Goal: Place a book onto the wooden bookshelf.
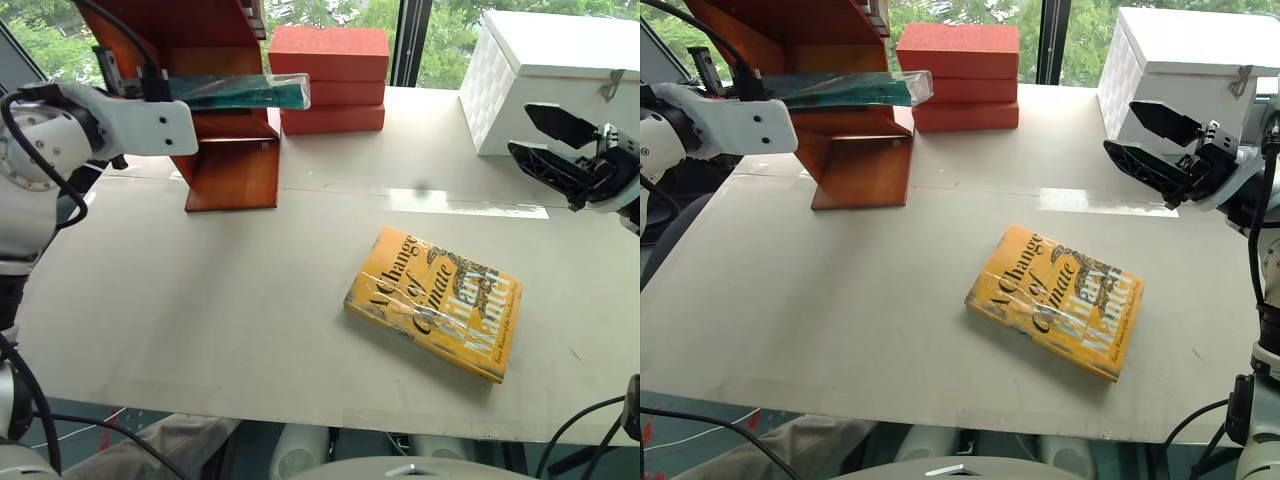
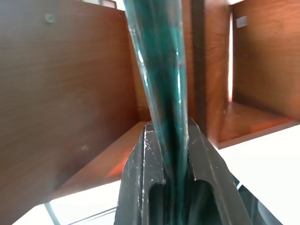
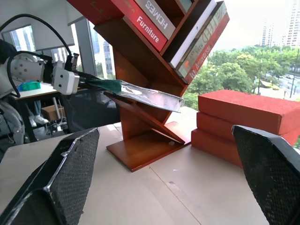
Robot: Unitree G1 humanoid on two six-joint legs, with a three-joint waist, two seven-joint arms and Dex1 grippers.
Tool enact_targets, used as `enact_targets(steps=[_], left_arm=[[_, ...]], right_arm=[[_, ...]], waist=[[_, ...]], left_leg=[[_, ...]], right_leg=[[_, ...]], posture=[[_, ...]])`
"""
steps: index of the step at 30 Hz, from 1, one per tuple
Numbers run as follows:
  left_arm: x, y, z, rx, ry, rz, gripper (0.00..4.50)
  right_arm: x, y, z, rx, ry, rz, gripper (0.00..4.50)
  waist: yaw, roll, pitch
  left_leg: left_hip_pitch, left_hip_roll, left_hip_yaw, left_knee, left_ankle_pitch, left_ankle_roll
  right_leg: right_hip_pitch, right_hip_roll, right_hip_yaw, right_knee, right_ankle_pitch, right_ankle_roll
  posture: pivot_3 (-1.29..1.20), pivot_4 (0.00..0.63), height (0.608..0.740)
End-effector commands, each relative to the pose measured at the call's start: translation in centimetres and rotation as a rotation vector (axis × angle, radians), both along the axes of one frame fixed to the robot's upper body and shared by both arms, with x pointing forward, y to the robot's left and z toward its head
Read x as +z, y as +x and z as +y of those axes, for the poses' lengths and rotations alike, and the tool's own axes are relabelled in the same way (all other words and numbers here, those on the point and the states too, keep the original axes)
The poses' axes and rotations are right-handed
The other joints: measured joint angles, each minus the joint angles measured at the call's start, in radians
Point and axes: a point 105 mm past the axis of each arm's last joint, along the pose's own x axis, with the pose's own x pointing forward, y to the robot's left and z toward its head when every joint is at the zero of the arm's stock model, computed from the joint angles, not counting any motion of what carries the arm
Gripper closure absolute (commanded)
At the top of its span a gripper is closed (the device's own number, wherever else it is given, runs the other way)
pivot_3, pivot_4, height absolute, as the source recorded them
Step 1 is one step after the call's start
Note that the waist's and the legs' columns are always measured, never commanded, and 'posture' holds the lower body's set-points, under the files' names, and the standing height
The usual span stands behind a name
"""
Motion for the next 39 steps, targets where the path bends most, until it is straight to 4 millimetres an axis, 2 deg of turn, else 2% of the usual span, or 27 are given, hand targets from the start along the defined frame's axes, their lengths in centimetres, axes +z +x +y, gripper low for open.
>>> enact_targets(steps=[1,3,5,7,8,10,13,14,15,22,25,27,30,32,34,36,38,39], left_arm=[[1.6,-0.4,1.1,0.033,-0.012,-0.040,4.47],[1.2,-0.2,1.3,0.037,-0.011,-0.029,4.47],[0.9,0.1,1.5,0.046,-0.006,-0.021,3.88],[0.9,0.3,1.7,0.054,-0.010,-0.023,3.15],[0.9,0.3,1.7,0.059,-0.010,-0.026,2.59],[0.9,0.4,2.4,0.090,-0.018,-0.032,1.97],[0.6,0.4,3.5,0.134,-0.030,-0.028,0.48],[0.5,0.3,3.6,0.140,-0.034,-0.030,0.28],[0.6,0.3,3.7,0.144,-0.040,-0.037,0.12],[1.7,-0.7,3.8,0.139,-0.141,-0.147,0.12],[2.2,-1.8,2.3,0.049,-0.185,-0.252,0.12],[1.4,-2.9,0.8,-0.039,-0.244,-0.302,0.12],[-1.5,-4.8,-1.8,-0.189,-0.404,-0.288,0.12],[-5.1,-5.5,-3.8,-0.273,-0.603,-0.147,0.12],[-10.7,-6.4,-6.1,-0.289,-0.930,0.096,0.12],[-13.8,-7.4,-7.5,-0.280,-1.115,0.233,0.12],[-17.1,-8.6,-8.5,-0.248,-1.201,0.395,0.12],[-18.4,-8.9,-8.3,-0.205,-1.261,0.421,0.12]], right_arm=[[0.7,-0.4,0.1,-0.026,-0.033,-0.031,0.00],[0.5,-0.4,0.0,-0.029,-0.043,-0.030,0.00],[0.4,-0.5,0.1,-0.033,-0.051,-0.030,0.00],[0.3,-0.6,0.0,-0.037,-0.052,-0.029,0.00],[0.3,-0.6,0.0,-0.039,-0.054,-0.029,0.00],[0.2,-0.6,-0.2,-0.046,-0.056,-0.028,0.00],[0.2,-0.6,-0.5,-0.063,-0.057,-0.031,0.00],[0.2,-0.5,-0.6,-0.065,-0.056,-0.031,0.00],[0.2,-0.5,-0.6,-0.067,-0.056,-0.031,0.00],[-0.3,-0.3,-0.9,-0.078,-0.060,-0.029,0.00],[-0.7,-0.3,-1.6,-0.103,-0.058,-0.020,0.00],[-1.1,-0.2,-3.0,-0.164,-0.026,-0.008,0.00],[-3.0,-0.8,-4.8,-0.234,-0.030,0.027,0.00],[-4.9,-1.3,-5.2,-0.253,-0.061,0.060,0.00],[-8.0,-1.9,-5.6,-0.289,-0.128,0.103,0.00],[-11.0,-2.7,-6.3,-0.320,-0.178,0.146,0.00],[-13.8,-3.7,-6.9,-0.348,-0.235,0.182,0.00],[-15.2,-4.4,-7.3,-0.359,-0.267,0.207,0.00]], waist=[[-0.005,0.000,0.000],[-0.010,0.000,0.000],[-0.014,0.000,0.000],[-0.015,0.000,0.000],[-0.015,0.000,0.000],[-0.013,0.000,0.000],[-0.013,0.000,0.000],[-0.013,0.000,0.000],[-0.013,0.000,0.000],[-0.013,0.000,0.000],[-0.012,0.000,0.000],[-0.010,0.000,0.000],[-0.004,0.000,-0.001],[0.003,0.000,-0.001],[0.008,0.001,-0.003],[0.010,0.004,-0.006],[0.010,0.003,-0.005],[0.011,0.005,-0.006]], left_leg=[[0.000,0.000,0.000,0.000,0.000,0.000],[0.000,0.000,0.000,0.000,0.000,0.000],[0.000,0.000,0.000,0.000,0.000,0.000],[0.000,0.000,0.001,0.000,0.000,0.000],[0.000,0.000,0.001,0.000,0.000,0.000],[0.000,0.000,0.000,0.000,0.000,0.000],[0.000,0.000,0.000,0.000,0.000,0.000],[0.000,0.000,0.000,0.000,0.000,0.000],[0.000,0.000,0.000,0.000,0.000,0.000],[0.000,0.000,0.000,0.000,0.000,0.000],[0.000,0.000,0.000,0.000,0.000,0.000],[-0.001,0.000,0.000,0.000,0.000,0.000],[-0.001,0.000,-0.001,0.000,0.000,0.000],[-0.001,0.000,-0.001,0.000,0.000,0.000],[-0.001,0.000,0.000,0.000,0.000,0.000],[0.002,0.000,0.000,0.000,0.000,0.000],[0.004,0.000,-0.001,0.000,-0.001,0.002],[0.004,0.000,-0.001,0.001,-0.002,0.003]], right_leg=[[0.000,0.000,0.000,0.000,0.000,0.000],[0.000,0.000,0.000,0.000,0.000,0.000],[0.000,0.000,0.000,0.001,0.000,0.000],[0.000,0.000,0.001,0.001,0.000,0.000],[0.000,0.000,0.000,0.001,0.000,0.000],[0.000,0.000,0.000,0.001,0.000,0.000],[0.000,0.000,0.000,0.001,0.000,0.000],[0.000,0.000,0.000,0.001,0.000,0.000],[0.000,0.000,0.000,0.001,0.000,0.000],[0.000,0.000,0.001,0.001,0.000,0.000],[0.000,-0.002,0.000,0.002,0.000,0.000],[0.000,-0.006,0.000,0.002,0.000,0.000],[0.000,-0.010,0.000,0.002,0.000,0.000],[0.000,-0.010,0.000,0.001,0.000,0.000],[0.000,-0.011,0.000,0.000,0.000,0.000],[0.003,-0.012,0.001,0.000,0.000,0.000],[0.005,-0.011,0.000,0.000,0.000,0.000],[0.005,-0.011,0.000,0.002,0.000,0.000]], posture=[[0.00,0.150,0.740],[0.00,0.150,0.740],[0.00,0.150,0.740],[0.00,0.150,0.740],[0.00,0.150,0.740],[0.00,0.150,0.740],[0.00,0.150,0.740],[0.00,0.150,0.740],[0.00,0.150,0.740],[0.00,0.150,0.740],[0.00,0.150,0.740],[0.00,0.150,0.740],[0.00,0.150,0.740],[0.00,0.150,0.740],[0.00,0.150,0.740],[0.00,0.150,0.740],[0.00,0.150,0.740],[0.00,0.150,0.740]])
